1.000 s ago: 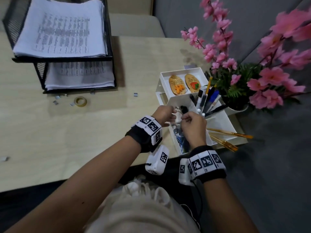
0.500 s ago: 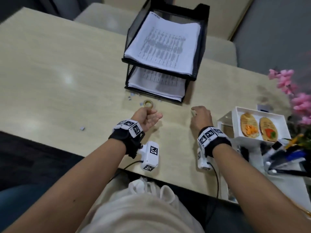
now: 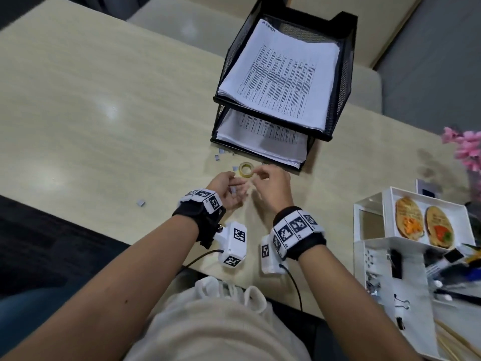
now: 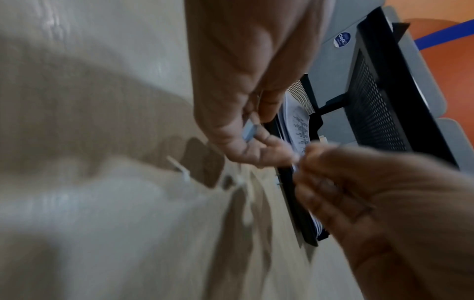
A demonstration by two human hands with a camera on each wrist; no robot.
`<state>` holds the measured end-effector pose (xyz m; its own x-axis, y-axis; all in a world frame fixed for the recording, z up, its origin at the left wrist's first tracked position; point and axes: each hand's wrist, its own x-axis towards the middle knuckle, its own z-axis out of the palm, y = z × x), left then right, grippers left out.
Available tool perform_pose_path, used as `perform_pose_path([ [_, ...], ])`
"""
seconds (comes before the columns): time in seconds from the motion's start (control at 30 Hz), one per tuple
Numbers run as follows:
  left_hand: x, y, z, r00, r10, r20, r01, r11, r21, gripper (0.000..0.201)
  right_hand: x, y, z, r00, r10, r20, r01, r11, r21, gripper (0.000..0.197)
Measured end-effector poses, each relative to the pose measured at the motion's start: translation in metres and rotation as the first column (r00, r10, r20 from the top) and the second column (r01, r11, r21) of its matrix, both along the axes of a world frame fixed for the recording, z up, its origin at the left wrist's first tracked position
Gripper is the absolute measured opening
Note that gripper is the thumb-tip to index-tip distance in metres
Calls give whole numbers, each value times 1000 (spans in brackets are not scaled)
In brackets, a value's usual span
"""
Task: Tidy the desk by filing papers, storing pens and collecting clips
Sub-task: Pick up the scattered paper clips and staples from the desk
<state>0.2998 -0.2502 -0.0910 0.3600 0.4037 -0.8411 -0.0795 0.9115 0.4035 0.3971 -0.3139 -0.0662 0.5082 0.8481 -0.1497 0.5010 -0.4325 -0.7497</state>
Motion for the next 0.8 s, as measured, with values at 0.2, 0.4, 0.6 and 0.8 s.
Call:
perform_pose_path([
  [0.2,-21,26,-1,995,-95,-41,96,994,42,40,20,10,-35,894,185,408,-42,942,-334,52],
  [0.4,-33,42,-3,996,-75,-53,77,996,42,37,20,9,-44,844,237,480,-80,942,-326,48],
  [0.6,-31,50,-7,998,-43,-54,44,999,29,36,14,10,-43,915,148,376,-82,979,-185,22],
  [0.8,-31,51,-12,1000,11,-24,-9,998,65,39,-17,31,-10,995,-41,91,43,999,-27,12],
])
